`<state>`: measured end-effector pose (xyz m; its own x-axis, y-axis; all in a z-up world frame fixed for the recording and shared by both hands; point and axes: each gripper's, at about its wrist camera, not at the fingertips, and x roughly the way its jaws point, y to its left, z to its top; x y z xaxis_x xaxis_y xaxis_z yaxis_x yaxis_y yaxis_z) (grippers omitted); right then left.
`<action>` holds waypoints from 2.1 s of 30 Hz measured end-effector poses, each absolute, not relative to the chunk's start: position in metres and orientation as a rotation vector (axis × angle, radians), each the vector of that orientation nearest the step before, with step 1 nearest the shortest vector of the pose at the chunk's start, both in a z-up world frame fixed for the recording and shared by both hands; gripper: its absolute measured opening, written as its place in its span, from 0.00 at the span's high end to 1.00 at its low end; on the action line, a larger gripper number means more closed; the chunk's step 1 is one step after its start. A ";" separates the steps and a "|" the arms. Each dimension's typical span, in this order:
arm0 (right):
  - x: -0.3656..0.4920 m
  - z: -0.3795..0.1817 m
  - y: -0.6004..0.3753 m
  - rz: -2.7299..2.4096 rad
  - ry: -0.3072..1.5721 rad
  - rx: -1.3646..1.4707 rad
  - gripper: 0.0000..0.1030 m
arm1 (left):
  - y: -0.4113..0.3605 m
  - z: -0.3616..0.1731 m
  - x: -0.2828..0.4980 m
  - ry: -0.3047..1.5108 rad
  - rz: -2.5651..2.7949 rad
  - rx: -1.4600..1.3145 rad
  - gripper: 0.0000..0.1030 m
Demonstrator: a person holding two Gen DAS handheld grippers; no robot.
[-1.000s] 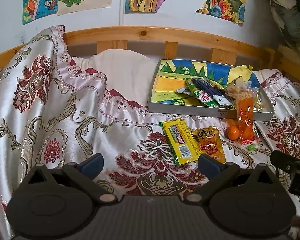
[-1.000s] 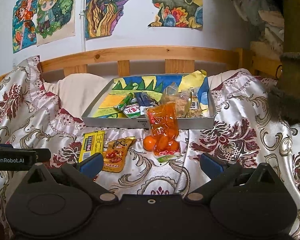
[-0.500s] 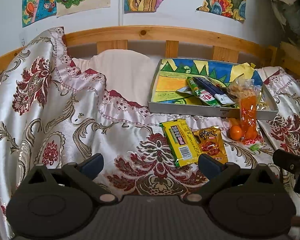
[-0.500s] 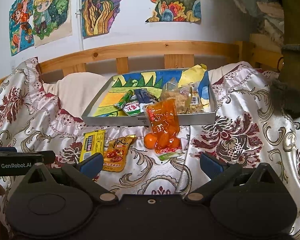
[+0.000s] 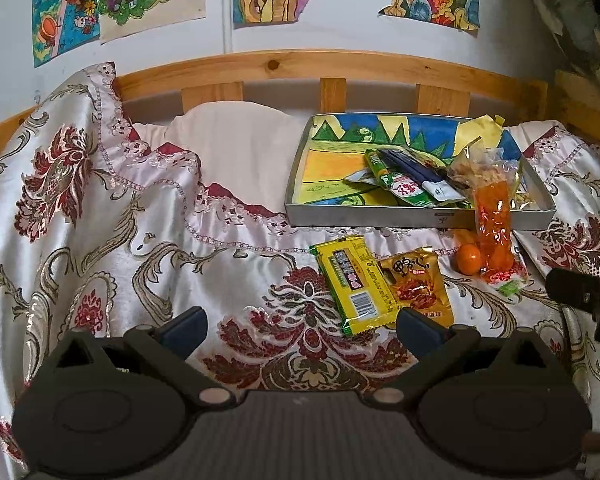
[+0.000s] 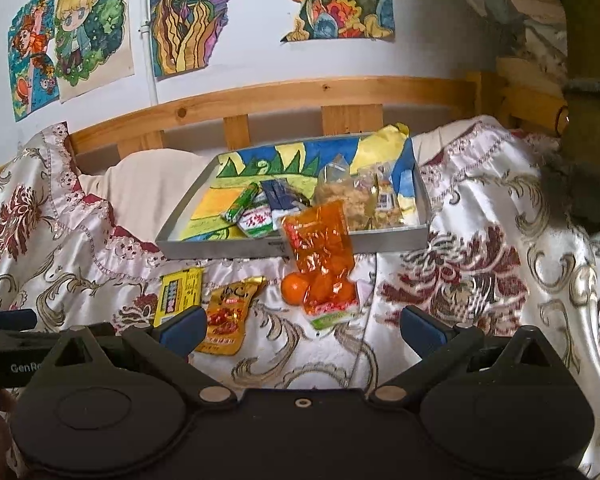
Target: Organize snacks
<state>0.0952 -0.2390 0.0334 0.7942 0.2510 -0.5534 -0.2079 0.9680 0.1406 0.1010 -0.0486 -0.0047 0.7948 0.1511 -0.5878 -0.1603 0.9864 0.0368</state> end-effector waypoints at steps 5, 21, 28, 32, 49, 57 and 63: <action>0.105 0.037 -0.236 0.260 0.565 0.021 0.01 | -0.048 -0.005 0.110 0.632 0.187 -0.032 0.01; 0.133 0.026 -0.225 0.302 0.561 -0.083 0.01 | -0.058 -0.012 0.169 0.707 0.202 -0.007 0.01; 0.145 0.018 -0.222 0.336 0.562 -0.136 0.01 | -0.063 -0.023 0.189 0.753 0.198 0.012 0.01; 0.158 0.008 -0.219 0.350 0.566 -0.191 0.01 | -0.062 -0.030 0.197 0.779 0.201 -0.011 0.01; 0.209 -0.032 -0.224 0.403 0.621 -0.206 0.03 | -0.068 -0.053 0.224 0.854 0.163 -0.071 0.01; 0.222 -0.039 -0.226 0.418 0.653 -0.154 0.15 | -0.060 -0.054 0.230 0.872 0.158 -0.132 0.01; 0.225 -0.040 -0.225 0.439 0.671 -0.136 0.25 | -0.056 -0.058 0.229 0.866 0.147 -0.150 0.01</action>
<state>0.2245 -0.2250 -0.0402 0.6963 0.3487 -0.6274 -0.4350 0.9003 0.0176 0.2289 -0.0557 -0.0580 0.6390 0.0675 -0.7663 -0.1888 0.9794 -0.0712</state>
